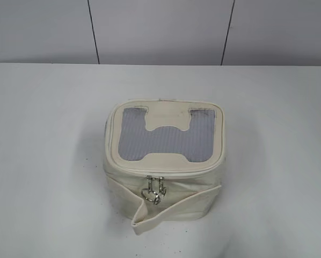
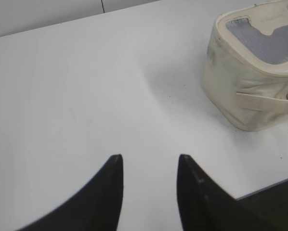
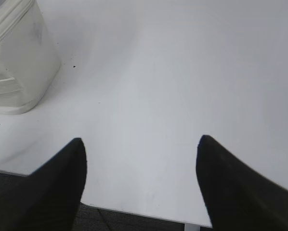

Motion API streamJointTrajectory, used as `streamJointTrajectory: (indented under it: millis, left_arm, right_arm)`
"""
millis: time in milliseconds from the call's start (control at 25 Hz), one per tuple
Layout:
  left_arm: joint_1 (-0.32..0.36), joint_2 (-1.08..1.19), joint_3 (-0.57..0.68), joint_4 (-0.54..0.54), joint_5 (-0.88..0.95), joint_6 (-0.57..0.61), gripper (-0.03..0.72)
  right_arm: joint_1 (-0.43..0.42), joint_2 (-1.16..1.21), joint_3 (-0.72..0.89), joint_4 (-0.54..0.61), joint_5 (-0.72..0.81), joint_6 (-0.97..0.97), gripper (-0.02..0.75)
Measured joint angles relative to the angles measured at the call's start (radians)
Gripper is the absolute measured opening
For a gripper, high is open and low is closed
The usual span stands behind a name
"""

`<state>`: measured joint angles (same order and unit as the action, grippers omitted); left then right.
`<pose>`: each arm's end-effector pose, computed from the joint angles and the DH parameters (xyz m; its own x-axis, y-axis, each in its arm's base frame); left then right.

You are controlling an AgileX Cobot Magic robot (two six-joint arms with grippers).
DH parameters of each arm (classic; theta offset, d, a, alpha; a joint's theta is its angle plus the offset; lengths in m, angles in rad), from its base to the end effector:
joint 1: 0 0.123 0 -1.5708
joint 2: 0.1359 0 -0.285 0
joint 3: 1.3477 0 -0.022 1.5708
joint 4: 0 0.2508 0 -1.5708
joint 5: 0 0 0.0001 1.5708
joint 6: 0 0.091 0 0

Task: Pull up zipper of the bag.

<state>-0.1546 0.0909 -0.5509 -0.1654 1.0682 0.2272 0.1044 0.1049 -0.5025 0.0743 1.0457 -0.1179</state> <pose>0.0013 -0.0135 0.2919 -0.4411 0.2154 -0.8712 0.3447 0.9370 0.0571 0.0111 0.0070 0.2790 -0.5136 -0.1346 -0.8474 -0.2001 0.9792 -0.0342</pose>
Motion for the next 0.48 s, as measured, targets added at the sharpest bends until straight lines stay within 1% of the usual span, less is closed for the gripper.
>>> streamJointTrajectory:
  millis: [80,320,400,480]
  left_arm:
    - [0.023,-0.001,0.0,0.001,0.0,0.0,0.29]
    - [0.128,-0.009,0.0,0.001,0.0,0.0,0.29]
    - [0.148,-0.026,0.0,0.002,0.0,0.0,0.29]
    - [0.153,-0.056,0.0,0.001,-0.001,0.001,0.29]
  right_arm:
    - [-0.012,-0.001,0.0,0.0,0.0,0.0,0.554]
    - [-0.056,-0.066,0.0,0.001,0.0,0.0,0.554]
    - [-0.063,-0.102,0.0,0.001,0.001,0.0,0.554]
    - [-0.065,-0.111,0.0,0.001,0.001,0.0,0.554]
